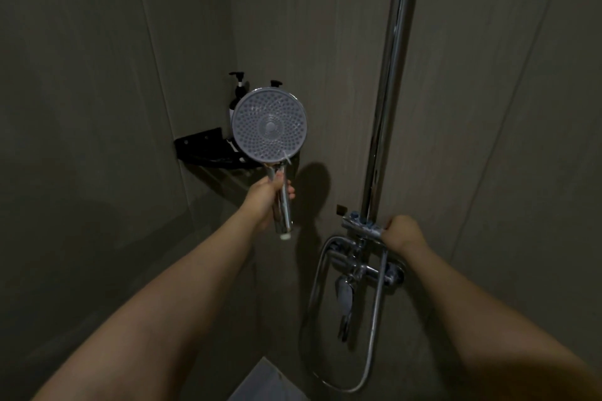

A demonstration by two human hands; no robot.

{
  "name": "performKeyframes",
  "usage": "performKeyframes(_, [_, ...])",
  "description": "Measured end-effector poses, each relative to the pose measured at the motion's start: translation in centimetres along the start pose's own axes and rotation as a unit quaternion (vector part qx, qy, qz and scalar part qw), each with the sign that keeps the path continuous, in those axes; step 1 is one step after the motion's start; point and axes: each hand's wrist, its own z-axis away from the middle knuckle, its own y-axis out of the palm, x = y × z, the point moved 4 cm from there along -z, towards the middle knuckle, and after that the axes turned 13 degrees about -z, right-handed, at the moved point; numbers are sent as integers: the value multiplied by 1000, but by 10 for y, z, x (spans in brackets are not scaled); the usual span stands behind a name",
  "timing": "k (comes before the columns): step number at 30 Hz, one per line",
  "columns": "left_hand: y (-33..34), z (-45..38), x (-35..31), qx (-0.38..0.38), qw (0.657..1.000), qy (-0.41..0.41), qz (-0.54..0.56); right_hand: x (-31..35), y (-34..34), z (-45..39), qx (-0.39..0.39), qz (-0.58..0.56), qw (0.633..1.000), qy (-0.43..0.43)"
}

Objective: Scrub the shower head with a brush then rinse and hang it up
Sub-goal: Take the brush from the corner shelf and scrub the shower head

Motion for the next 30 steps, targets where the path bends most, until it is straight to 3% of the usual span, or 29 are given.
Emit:
performKeyframes(5, [-11,1,1,-16,1000,7,12,53,3,16,-107,87,982,-127])
performKeyframes(14, [-69,-2,-11,-80,996,43,-12,171,33,6,9,-31,964,-265])
performKeyframes(19, [-113,-10,-17,-114,992,50,8,237,45,-6,26,-108,944,-310])
performKeyframes(24, [-159,-38,-28,-136,989,47,38,287,71,-26,26,-130,939,-316])
performKeyframes(30, [-198,-85,-39,-84,996,32,29,333,97,-73,-22,-61,972,-227])
